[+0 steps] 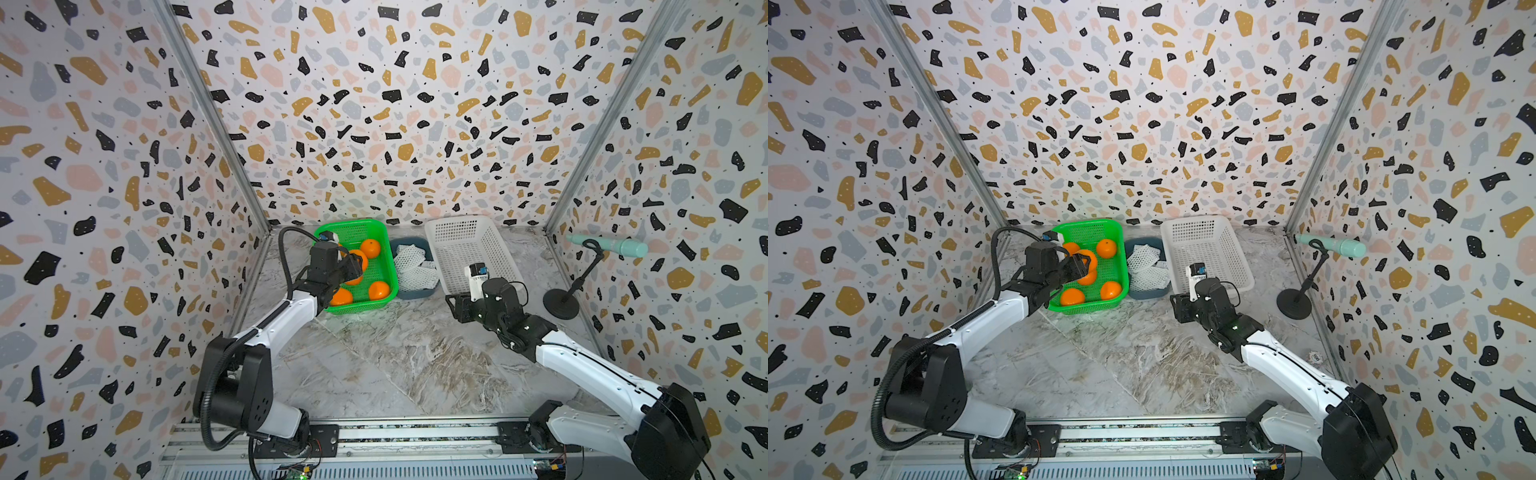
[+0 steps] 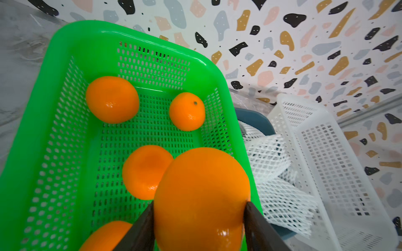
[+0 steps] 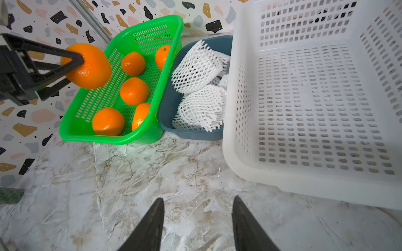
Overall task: Remove foam nets from oranges
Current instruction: Place the orange in the basket.
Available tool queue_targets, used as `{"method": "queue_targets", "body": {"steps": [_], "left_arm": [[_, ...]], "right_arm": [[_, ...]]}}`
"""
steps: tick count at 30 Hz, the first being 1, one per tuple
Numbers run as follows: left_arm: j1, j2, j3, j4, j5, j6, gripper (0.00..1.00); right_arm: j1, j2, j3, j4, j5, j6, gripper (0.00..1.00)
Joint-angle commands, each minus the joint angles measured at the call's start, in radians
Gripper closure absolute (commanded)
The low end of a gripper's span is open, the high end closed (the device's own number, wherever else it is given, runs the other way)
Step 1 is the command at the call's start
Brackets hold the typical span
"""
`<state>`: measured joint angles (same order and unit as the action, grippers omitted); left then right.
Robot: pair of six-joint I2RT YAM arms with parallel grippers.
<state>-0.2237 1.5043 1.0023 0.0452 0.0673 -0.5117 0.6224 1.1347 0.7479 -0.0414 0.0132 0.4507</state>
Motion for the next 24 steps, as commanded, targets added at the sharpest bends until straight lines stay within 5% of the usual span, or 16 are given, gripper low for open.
{"method": "queue_targets", "body": {"steps": [1, 15, 24], "left_arm": [[0.034, 0.052, 0.051, 0.02, -0.014, 0.047, 0.4], [0.084, 0.514, 0.462, 0.01, 0.051, 0.04, 0.41], [0.089, 0.625, 0.578, -0.026, 0.011, 0.033, 0.4]], "right_arm": [[0.008, -0.027, -0.014, -0.027, 0.011, 0.021, 0.48], [0.034, -0.048, -0.067, -0.047, 0.022, 0.063, 0.48], [0.039, -0.076, -0.079, -0.073, 0.036, 0.069, 0.48]]}}
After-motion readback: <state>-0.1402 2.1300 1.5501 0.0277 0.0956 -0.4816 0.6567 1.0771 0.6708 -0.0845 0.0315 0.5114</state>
